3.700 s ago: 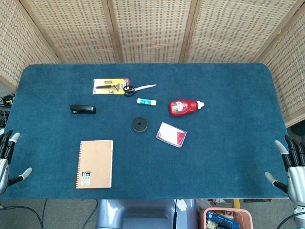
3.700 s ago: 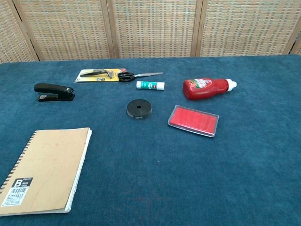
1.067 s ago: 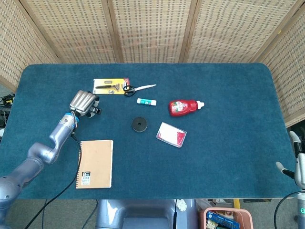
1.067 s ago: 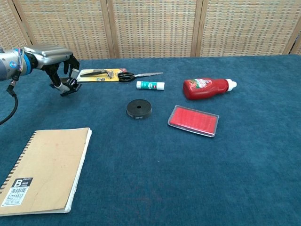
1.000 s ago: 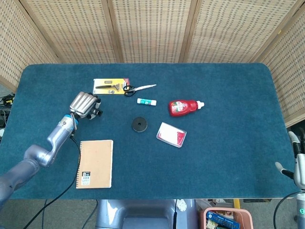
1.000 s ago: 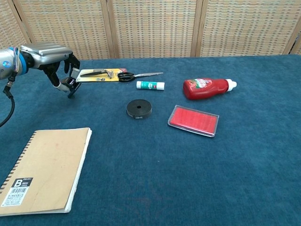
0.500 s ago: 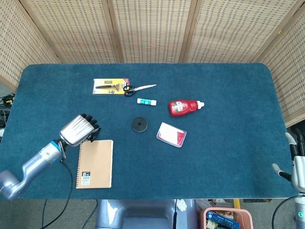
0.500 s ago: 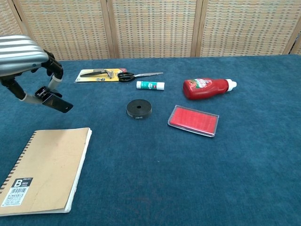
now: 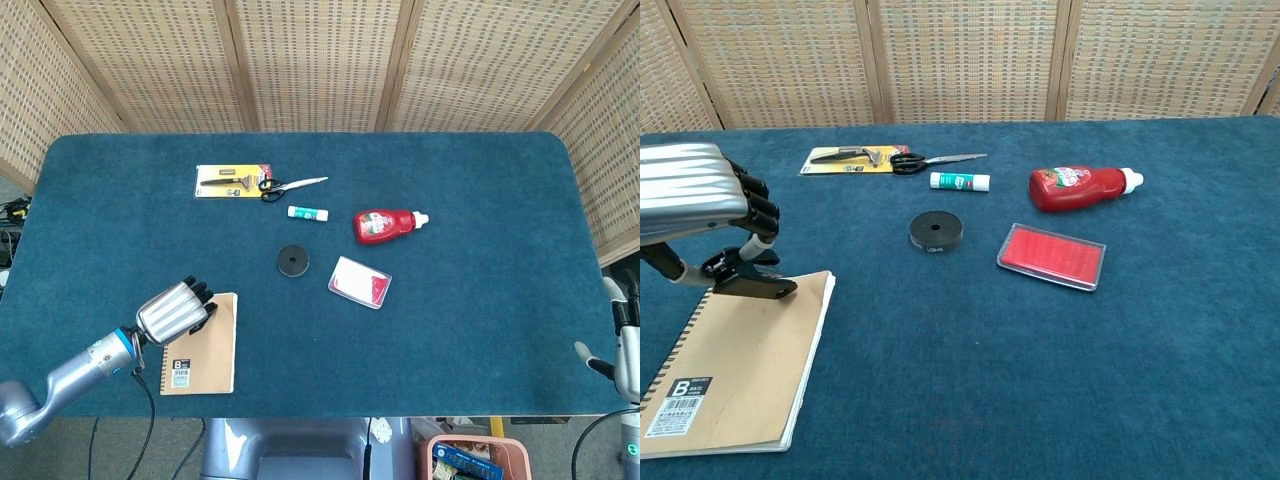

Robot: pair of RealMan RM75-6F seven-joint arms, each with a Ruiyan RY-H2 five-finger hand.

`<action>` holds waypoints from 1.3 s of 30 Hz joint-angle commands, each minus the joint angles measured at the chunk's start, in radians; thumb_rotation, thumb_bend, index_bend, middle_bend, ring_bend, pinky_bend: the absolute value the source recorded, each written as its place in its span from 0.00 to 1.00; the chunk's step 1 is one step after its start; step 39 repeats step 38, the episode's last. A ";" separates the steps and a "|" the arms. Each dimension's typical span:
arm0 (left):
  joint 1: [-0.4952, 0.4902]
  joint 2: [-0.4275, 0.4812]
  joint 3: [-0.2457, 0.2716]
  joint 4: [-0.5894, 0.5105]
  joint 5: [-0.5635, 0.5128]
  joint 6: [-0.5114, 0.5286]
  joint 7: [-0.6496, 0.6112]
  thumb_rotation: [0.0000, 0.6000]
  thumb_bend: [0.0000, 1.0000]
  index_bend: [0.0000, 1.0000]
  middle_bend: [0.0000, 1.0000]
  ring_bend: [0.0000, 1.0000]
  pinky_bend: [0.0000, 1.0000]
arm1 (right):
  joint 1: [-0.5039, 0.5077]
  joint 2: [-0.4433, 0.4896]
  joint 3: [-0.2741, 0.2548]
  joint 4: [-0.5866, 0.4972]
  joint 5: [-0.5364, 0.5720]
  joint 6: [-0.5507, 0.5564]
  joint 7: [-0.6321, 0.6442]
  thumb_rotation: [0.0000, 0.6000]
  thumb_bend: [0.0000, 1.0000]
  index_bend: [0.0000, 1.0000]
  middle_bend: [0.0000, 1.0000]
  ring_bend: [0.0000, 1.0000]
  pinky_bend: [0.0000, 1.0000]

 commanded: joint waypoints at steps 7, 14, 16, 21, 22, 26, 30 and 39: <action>-0.019 0.014 0.044 -0.042 0.064 -0.033 -0.022 1.00 0.01 0.06 0.04 0.10 0.24 | -0.003 0.002 0.002 -0.001 0.000 0.005 0.004 1.00 0.00 0.00 0.00 0.00 0.00; -0.013 0.024 0.063 -0.049 0.099 -0.016 -0.051 1.00 0.00 0.00 0.00 0.00 0.08 | -0.003 0.003 -0.001 -0.002 -0.006 0.005 0.005 1.00 0.00 0.00 0.00 0.00 0.00; -0.008 0.027 0.064 -0.052 0.100 -0.006 -0.062 1.00 0.00 0.00 0.00 0.00 0.01 | -0.004 0.003 -0.001 -0.004 -0.007 0.007 0.006 1.00 0.00 0.00 0.00 0.00 0.00; 0.030 0.057 0.047 -0.076 0.079 0.075 -0.099 1.00 0.00 0.00 0.00 0.00 0.00 | -0.006 0.008 -0.002 -0.009 -0.013 0.012 0.011 1.00 0.00 0.00 0.00 0.00 0.00; 0.046 0.066 0.037 -0.086 0.059 0.100 -0.112 1.00 0.00 0.00 0.00 0.00 0.00 | -0.006 0.008 -0.002 -0.010 -0.015 0.013 0.011 1.00 0.00 0.00 0.00 0.00 0.00; 0.158 0.124 -0.025 -0.184 -0.129 0.213 -0.139 1.00 0.00 0.00 0.00 0.00 0.00 | -0.009 0.013 -0.007 -0.019 -0.027 0.019 0.015 1.00 0.00 0.00 0.00 0.00 0.00; 0.273 0.139 -0.086 -0.275 -0.308 0.332 -0.168 1.00 0.00 0.00 0.00 0.00 0.00 | -0.010 0.017 -0.011 -0.026 -0.038 0.023 0.018 1.00 0.00 0.00 0.00 0.00 0.00; 0.441 0.137 -0.131 -0.339 -0.564 0.461 -0.218 1.00 0.00 0.00 0.00 0.00 0.00 | -0.005 0.022 -0.020 -0.025 -0.052 0.012 0.030 1.00 0.00 0.00 0.00 0.00 0.00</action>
